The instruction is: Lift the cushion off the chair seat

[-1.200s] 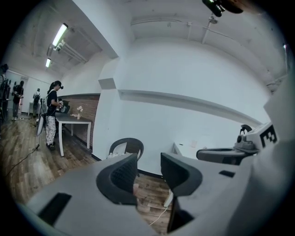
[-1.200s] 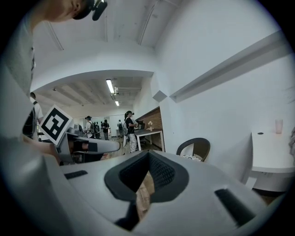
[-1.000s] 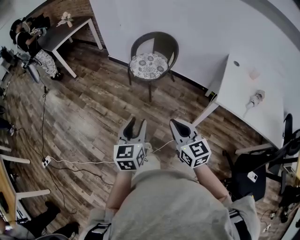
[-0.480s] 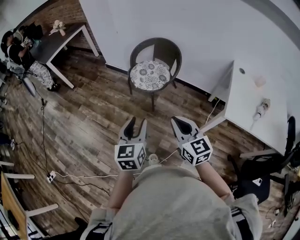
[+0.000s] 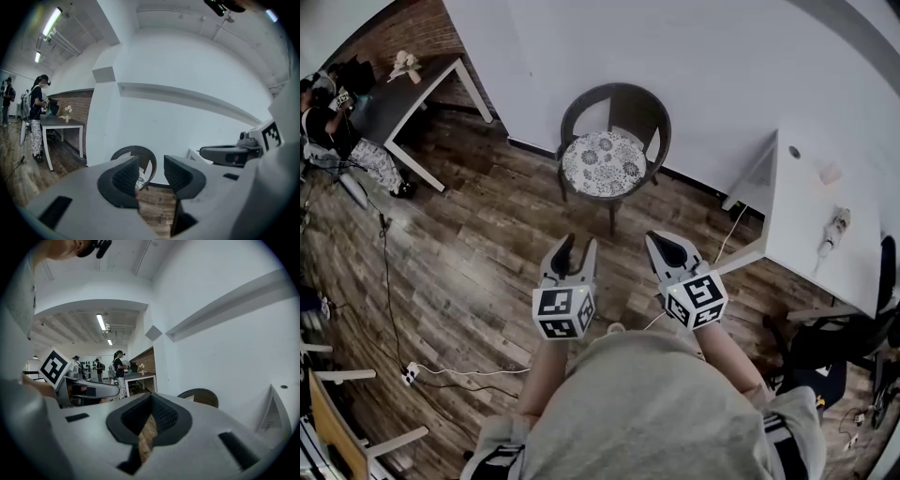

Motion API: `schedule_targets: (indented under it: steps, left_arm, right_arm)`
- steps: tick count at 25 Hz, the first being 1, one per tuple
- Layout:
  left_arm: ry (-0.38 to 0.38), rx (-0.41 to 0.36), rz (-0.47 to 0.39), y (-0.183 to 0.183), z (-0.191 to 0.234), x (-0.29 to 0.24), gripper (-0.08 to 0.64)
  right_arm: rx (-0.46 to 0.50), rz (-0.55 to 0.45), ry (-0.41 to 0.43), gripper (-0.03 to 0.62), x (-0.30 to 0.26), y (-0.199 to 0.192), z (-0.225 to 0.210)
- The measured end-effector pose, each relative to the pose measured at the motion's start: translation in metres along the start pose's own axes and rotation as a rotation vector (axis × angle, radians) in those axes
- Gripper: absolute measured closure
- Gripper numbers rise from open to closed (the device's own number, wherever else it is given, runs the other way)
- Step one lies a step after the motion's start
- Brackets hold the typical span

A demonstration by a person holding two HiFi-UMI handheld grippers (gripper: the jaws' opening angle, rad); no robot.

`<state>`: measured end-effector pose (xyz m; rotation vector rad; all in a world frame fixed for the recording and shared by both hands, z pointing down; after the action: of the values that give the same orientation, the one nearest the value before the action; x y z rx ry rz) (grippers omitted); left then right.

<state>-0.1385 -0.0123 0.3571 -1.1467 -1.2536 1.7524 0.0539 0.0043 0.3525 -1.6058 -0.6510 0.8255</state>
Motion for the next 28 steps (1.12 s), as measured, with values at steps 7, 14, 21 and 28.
schedule_targets:
  steps: [7, 14, 21, 28]
  left_arm:
    - [0.013, 0.011, 0.024, -0.005, 0.023, -0.031, 0.407]
    - [0.026, 0.025, 0.047, -0.013, 0.034, -0.067, 0.407]
    - [0.047, 0.037, 0.07, -0.02, 0.042, -0.13, 0.407]
    - [0.069, 0.063, 0.095, -0.034, 0.064, -0.21, 0.407]
  right_arm:
    - [0.006, 0.029, -0.007, 0.592, -0.03, -0.001, -0.011]
    - [-0.018, 0.055, -0.012, 0.592, -0.05, -0.011, -0.03]
    - [-0.039, 0.071, 0.006, 0.592, -0.088, -0.018, -0.08]
    - [-0.033, 0.103, 0.035, 0.592, -0.144, -0.025, -0.136]
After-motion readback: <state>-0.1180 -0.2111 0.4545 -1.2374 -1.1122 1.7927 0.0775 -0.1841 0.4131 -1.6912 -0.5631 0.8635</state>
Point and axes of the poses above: the fingertips, and each gripper's own axes: x backward along the fingers, z to its left, y out of its top, the point moved 7 cm from there along x, backward along the fingers, and after that the axes turned 5 degrees about y, right-handed, at the moved point
